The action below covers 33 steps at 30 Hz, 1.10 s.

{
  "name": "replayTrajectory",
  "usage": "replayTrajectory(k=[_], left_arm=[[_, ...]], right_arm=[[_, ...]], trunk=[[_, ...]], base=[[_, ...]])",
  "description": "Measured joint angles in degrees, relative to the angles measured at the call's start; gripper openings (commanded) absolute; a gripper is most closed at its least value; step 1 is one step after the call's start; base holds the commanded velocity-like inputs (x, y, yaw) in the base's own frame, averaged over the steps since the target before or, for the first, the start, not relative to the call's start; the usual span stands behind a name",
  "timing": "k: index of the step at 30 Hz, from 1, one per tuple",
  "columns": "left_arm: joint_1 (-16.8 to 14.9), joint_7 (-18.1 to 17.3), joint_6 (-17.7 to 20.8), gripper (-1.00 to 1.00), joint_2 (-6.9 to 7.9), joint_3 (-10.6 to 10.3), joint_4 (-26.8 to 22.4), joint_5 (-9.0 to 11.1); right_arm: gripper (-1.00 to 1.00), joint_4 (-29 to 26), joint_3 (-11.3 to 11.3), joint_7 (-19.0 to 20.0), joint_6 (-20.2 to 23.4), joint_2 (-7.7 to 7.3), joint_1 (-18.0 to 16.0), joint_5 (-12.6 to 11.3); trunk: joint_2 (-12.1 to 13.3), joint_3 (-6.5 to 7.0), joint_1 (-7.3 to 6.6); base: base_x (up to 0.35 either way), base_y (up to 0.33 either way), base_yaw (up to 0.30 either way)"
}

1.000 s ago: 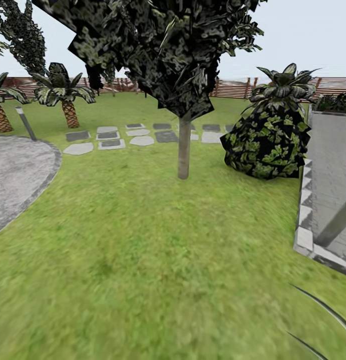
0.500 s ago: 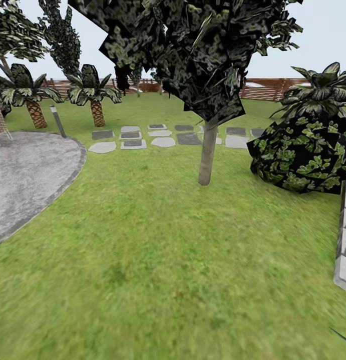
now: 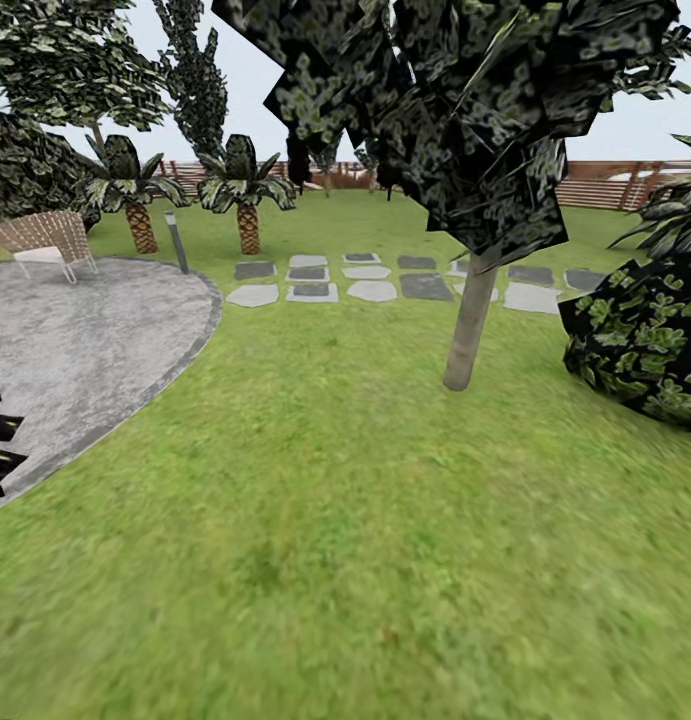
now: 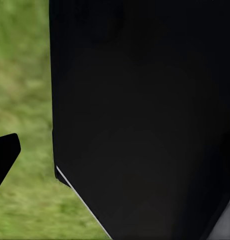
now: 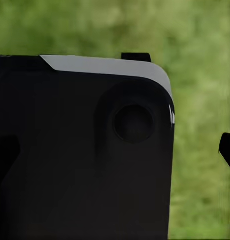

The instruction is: Take the three Easter eggs out of the wicker basket on the lawn in the garden, then place them on the lawn next to a single tree (choose any tree) so that all three eggs are next to the same tree and none are left in the basket.

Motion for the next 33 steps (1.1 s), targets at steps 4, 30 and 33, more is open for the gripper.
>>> replayTrajectory(k=[4,30,33], left_arm=[[-0.01,0.0,-0.01,1.0,0.0,0.01,0.01,0.0],[0.0,0.0,0.01,1.0,0.0,0.01,0.0,0.0],[0.0,0.0,0.01,1.0,0.0,0.05,0.0,0.0]], right_arm=[[1.0,-0.02,-0.01,0.03,0.02,-0.04,0.01,-0.01],[1.0,0.0,0.13,-0.01,-0.07,0.16,0.0,0.01],[1.0,0.0,0.13,0.0,-0.07,0.16,0.0,0.01]], trunk=[[0.0,0.05,0.0],[0.0,0.06,0.0],[0.0,0.06,0.0]], base=[[0.325,0.0,0.073],[0.325,0.0,0.089],[0.325,0.0,0.293]])
